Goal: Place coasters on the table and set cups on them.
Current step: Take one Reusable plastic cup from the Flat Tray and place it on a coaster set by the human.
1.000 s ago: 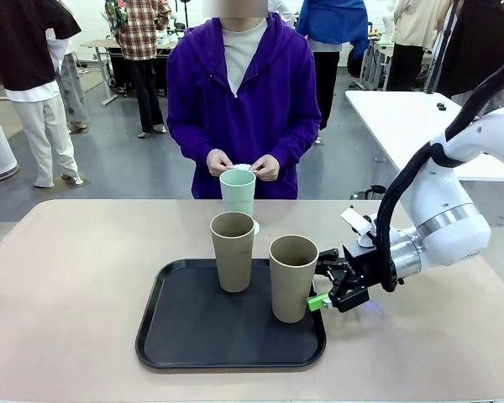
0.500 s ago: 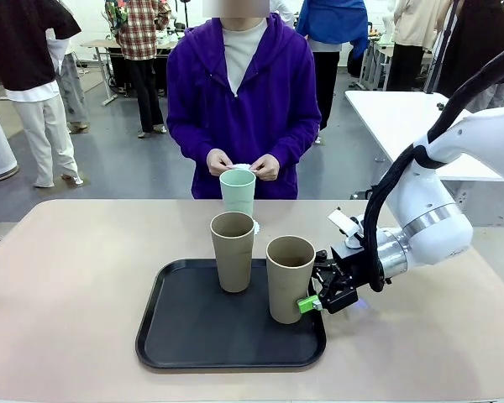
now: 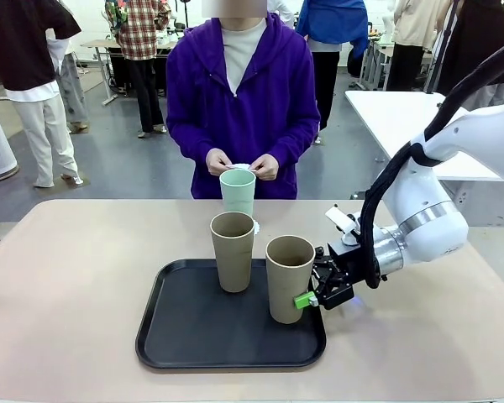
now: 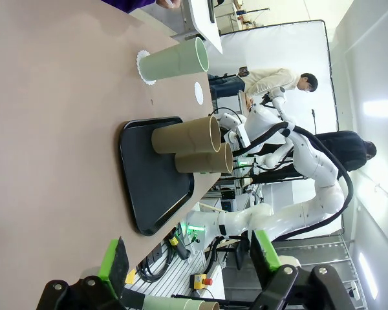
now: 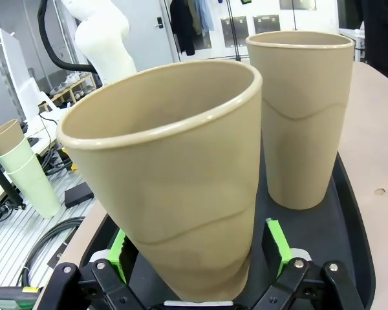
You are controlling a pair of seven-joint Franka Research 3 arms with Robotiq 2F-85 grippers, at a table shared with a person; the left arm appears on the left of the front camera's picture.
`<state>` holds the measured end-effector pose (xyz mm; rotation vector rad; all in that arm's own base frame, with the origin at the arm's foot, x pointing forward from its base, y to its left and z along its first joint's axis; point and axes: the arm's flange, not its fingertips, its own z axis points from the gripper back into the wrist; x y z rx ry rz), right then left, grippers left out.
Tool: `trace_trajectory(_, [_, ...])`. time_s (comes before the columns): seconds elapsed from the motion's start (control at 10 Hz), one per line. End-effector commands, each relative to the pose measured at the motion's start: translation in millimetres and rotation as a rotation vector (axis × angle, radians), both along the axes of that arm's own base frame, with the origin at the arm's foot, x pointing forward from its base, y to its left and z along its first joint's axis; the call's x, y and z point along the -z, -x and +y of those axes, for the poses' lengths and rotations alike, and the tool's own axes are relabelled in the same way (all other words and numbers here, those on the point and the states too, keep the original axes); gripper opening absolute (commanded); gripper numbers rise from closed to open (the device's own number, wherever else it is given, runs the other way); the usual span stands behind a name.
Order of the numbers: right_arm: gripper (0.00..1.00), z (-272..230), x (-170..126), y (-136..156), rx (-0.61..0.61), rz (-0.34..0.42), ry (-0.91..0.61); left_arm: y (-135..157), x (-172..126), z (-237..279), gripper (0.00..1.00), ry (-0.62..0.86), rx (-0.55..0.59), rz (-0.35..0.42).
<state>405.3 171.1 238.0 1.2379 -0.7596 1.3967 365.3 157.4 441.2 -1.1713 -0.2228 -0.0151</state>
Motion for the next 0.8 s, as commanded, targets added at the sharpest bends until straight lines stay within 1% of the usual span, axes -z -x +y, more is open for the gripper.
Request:
trace_trajectory(0.0, [1.00, 15, 4, -3, 0.001, -0.021, -0.033, 0, -2, 1, 1.00, 0.009, 0.004, -0.012])
trace_trajectory(0.5, [1.00, 30, 5, -2, -0.045, 0.007, -0.029, 0, -2, 1, 1.00, 0.009, 0.004, -0.012])
trace_trajectory(0.6, [0.41, 29, 5, -1, -0.060, 0.008, -0.036, 0, -2, 1, 1.00, 0.009, 0.004, -0.012])
trace_trajectory(0.7, [0.41, 28, 4, -1, -0.043, 0.010, -0.050, 0, -2, 1, 1.00, 0.009, 0.004, -0.012])
